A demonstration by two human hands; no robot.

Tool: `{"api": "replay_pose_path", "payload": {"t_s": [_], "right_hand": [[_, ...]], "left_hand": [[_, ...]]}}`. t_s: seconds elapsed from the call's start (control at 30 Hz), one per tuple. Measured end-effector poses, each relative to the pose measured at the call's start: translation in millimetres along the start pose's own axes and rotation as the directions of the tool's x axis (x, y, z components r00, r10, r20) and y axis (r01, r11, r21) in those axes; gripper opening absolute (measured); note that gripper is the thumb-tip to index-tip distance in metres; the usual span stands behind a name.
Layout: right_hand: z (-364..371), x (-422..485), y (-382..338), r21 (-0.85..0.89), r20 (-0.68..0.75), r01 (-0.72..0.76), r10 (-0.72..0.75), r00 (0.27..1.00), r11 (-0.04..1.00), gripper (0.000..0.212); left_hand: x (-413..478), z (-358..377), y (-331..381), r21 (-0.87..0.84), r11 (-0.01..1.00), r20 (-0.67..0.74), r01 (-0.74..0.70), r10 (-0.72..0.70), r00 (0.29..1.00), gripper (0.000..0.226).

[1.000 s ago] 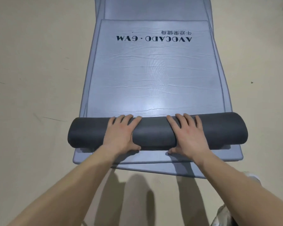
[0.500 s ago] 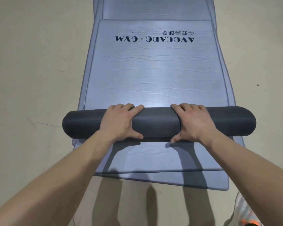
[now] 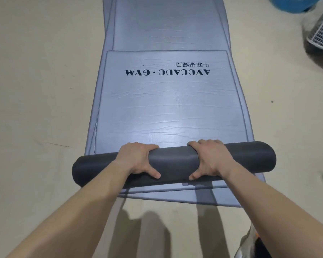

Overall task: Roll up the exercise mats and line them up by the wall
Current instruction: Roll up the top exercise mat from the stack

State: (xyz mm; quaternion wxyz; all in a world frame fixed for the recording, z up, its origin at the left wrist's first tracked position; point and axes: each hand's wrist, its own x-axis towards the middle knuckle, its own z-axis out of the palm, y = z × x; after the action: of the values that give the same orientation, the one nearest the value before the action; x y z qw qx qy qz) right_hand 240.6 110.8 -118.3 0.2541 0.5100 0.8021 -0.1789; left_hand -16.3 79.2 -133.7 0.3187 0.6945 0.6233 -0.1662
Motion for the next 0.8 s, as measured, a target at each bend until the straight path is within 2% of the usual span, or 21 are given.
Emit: {"api": "replay_pose_path", "payload": {"t_s": [0.1,0.2,0.27,0.33,0.37,0.43,0.5,0.57,0.63,0.73,0.8], "right_hand": [[33.5,-30.7,-7.9,-0.109,-0.173,-0.056,0.037,0.984,0.992,0.135],[50.8,-40.1,-12.2,-0.118,-0.220,-0.078,0.051,0.974,0.990,0.142],[40.2,-27.6,-8.1,-0.105,-0.207,-0.077,0.054,0.977,0.991,0.136],[21.1,-6.1,-1.6,-0.083,-0.156,-0.028,0.014,0.988,0.996,0.134],[10.0,5.7,1.8,-0.068,-0.098,0.005,-0.011,0.995,0.998,0.136],[-7.9,24.5,6.5,-0.031,0.002,0.039,-0.039,0.999,0.999,0.141],[-12.8,29.4,10.5,0.018,-0.015,0.038,-0.038,0.999,0.999,0.145],[-3.6,21.8,14.8,0.005,-0.075,0.029,-0.028,0.997,1.000,0.152],[14.6,10.5,16.5,-0.142,-0.093,0.023,-0.037,0.995,0.990,0.160],[20.0,18.6,18.6,-0.158,-0.154,0.001,-0.025,0.988,0.988,0.147],[11.0,29.7,21.3,-0.119,-0.194,0.017,-0.040,0.980,0.993,0.135]], "left_hand": [[-7.9,1.6,7.2,-0.038,0.999,0.079,0.016,-0.012,0.997,0.094],[-7.9,-6.4,9.9,-0.063,0.997,0.136,0.035,-0.026,0.990,0.083],[-12.3,-4.6,12.4,-0.065,0.996,0.015,0.066,-0.065,0.998,0.087],[-24.7,14.8,20.5,-0.003,0.996,-0.253,0.086,-0.084,0.964,0.092],[-32.6,28.3,26.2,0.025,0.997,-0.313,0.075,-0.063,0.948,0.098],[-40.3,51.5,34.4,0.108,0.993,-0.250,0.045,-0.016,0.968,0.127],[-27.2,59.3,28.0,0.200,0.979,-0.212,0.044,-0.001,0.977,0.142],[-7.5,49.9,14.0,0.205,0.978,-0.245,0.030,0.022,0.969,0.139],[8.4,31.7,1.3,0.184,0.983,-0.220,-0.012,0.053,0.974,0.134],[14.1,21.6,0.6,0.183,0.983,-0.200,-0.020,0.057,0.978,0.130],[8.9,31.3,10.1,0.264,0.963,-0.309,0.047,0.039,0.950,0.124]]}}
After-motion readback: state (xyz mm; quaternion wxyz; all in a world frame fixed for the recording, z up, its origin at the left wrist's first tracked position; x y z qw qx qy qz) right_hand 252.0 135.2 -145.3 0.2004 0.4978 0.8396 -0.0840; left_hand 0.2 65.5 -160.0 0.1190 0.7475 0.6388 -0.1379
